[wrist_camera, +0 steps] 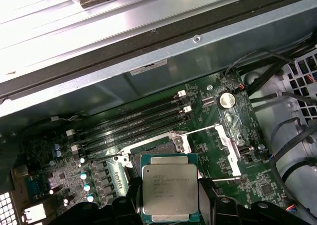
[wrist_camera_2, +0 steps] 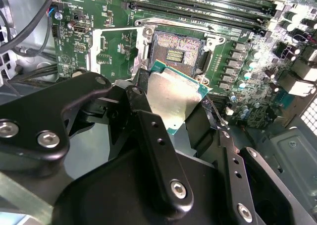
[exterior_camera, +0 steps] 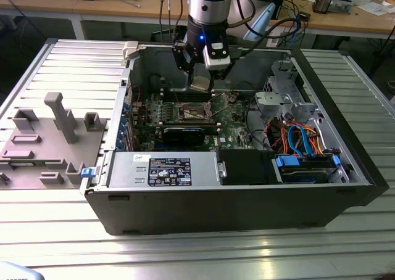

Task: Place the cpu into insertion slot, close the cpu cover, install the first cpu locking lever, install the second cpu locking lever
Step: 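Place the cpu into insertion slot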

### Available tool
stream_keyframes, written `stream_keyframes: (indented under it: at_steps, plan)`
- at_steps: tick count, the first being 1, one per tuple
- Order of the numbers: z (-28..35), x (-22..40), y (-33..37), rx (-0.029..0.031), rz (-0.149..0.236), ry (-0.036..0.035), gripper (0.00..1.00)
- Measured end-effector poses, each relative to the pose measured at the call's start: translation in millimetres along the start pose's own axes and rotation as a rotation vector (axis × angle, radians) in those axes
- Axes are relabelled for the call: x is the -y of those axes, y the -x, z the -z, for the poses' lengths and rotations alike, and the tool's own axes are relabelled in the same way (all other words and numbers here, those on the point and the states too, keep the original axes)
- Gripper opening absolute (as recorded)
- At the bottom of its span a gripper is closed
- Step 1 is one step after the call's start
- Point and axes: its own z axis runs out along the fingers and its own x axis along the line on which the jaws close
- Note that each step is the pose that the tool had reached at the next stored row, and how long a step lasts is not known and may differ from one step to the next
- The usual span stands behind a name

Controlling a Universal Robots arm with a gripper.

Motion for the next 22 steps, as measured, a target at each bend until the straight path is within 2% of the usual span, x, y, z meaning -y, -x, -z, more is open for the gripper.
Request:
stream_keyframes:
  at_steps: [22]
  plan:
    - [-1.0, 0.1, 0.0, 0.0028, -0.032, 0.0006, 0.55]
